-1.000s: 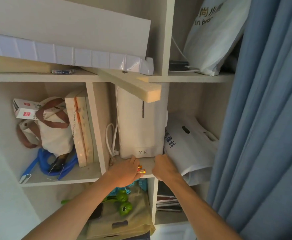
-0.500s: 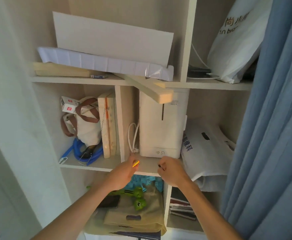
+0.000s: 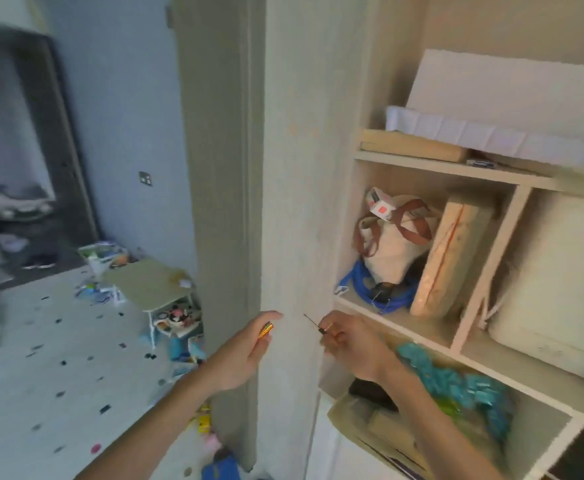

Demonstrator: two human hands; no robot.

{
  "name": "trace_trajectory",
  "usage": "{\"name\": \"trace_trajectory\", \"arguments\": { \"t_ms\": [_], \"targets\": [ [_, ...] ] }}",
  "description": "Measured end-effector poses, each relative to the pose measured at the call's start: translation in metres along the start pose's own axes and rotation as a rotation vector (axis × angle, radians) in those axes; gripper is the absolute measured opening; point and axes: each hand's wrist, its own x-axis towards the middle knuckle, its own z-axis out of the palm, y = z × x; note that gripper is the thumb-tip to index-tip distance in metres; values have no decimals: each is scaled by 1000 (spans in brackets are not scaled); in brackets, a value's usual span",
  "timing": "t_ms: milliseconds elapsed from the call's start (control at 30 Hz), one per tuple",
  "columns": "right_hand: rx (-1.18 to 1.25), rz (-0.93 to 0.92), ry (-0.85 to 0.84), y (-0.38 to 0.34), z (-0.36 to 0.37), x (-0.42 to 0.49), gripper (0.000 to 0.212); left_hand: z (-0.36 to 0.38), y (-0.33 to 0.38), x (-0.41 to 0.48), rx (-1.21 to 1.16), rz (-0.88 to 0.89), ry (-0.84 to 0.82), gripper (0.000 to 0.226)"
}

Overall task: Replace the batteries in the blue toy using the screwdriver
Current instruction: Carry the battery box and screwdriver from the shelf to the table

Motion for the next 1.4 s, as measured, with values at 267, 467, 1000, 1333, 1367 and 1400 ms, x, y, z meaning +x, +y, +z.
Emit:
{"name": "trace_trajectory", "arguments": {
  "t_ms": [267, 467, 1000, 1333, 1367, 1400],
  "targets": [
    [156, -184, -134, -200, 186, 102, 16, -173, -181, -136, 37, -218, 154, 22],
    [207, -307, -242, -311, 308, 180, 17, -281, -288, -209, 47, -386, 290, 18],
    [373, -352, -447, -498, 535, 494, 12, -504, -575, -152, 164, -632, 369, 25],
    [364, -340, -454, -588, 658, 717, 11, -653, -787, -53, 208, -657, 360, 18],
    [360, -322, -448, -593, 672, 741, 11, -668, -814, -38, 213, -646, 353, 18],
    [362, -302, -440, -599, 687, 766, 11, -682, -843, -22, 216, -633, 352, 19]
  ]
}}
